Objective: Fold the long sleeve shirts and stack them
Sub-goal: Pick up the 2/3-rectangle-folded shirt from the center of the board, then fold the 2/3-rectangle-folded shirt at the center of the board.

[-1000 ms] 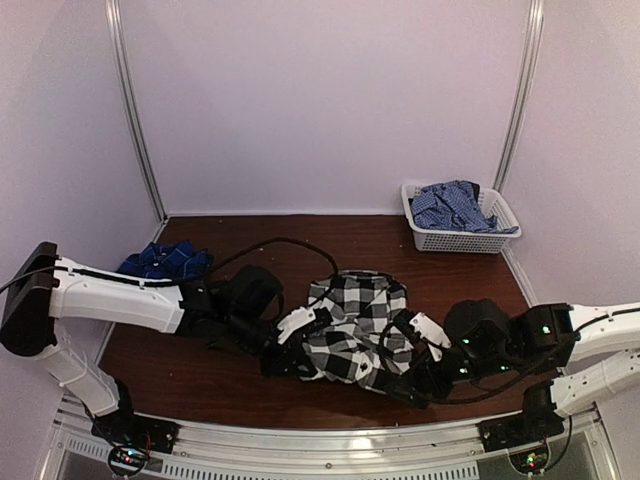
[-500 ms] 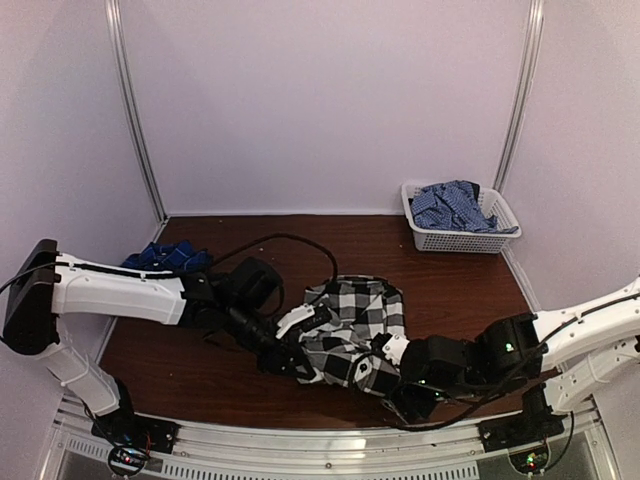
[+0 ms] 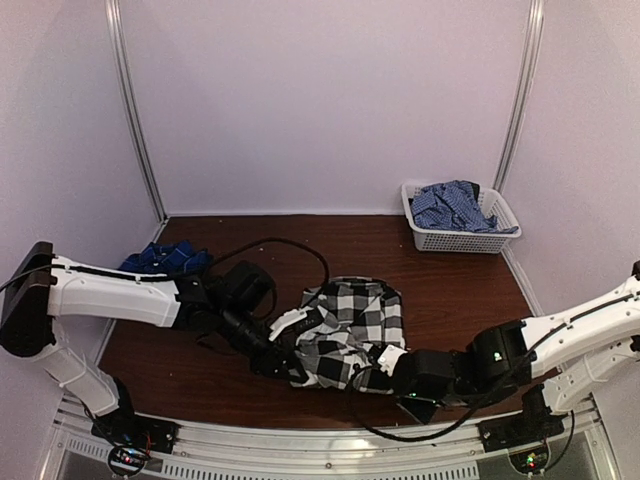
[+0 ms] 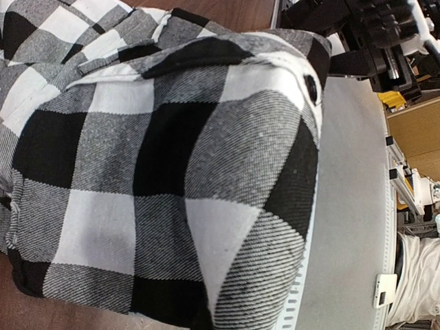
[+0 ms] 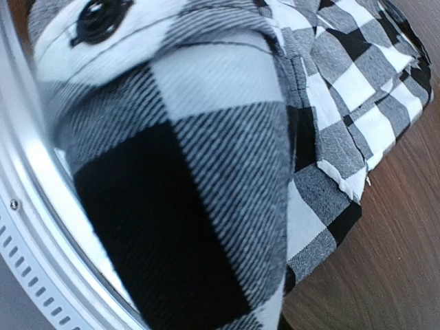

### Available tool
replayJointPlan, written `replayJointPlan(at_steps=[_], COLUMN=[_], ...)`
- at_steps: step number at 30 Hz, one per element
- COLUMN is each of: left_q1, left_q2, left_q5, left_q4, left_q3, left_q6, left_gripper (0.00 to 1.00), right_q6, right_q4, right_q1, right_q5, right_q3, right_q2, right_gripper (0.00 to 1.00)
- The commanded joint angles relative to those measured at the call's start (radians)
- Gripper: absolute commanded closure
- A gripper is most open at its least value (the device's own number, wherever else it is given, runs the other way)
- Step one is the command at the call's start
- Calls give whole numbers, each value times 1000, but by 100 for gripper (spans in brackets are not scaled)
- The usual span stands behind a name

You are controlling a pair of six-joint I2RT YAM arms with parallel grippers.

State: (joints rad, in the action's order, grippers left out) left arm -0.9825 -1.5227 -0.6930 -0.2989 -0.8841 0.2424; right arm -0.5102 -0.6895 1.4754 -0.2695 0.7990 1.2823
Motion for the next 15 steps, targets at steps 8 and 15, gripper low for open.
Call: replayJointPlan(at_steps=[8,15], left_q1=[-124,-116], left_q2=[118,152], left_q5=[21,-106], left_q4=[-44,4], left_q3=[124,151], left_q6=[130,163], left_gripper=[100,100], right_q6=[10,-11], right_q4=[101,200], right_q1=[44,30], right_q5=[290,402], right_q3=[-29,-68], right_q2=[-73,-168], right_gripper=[100,100])
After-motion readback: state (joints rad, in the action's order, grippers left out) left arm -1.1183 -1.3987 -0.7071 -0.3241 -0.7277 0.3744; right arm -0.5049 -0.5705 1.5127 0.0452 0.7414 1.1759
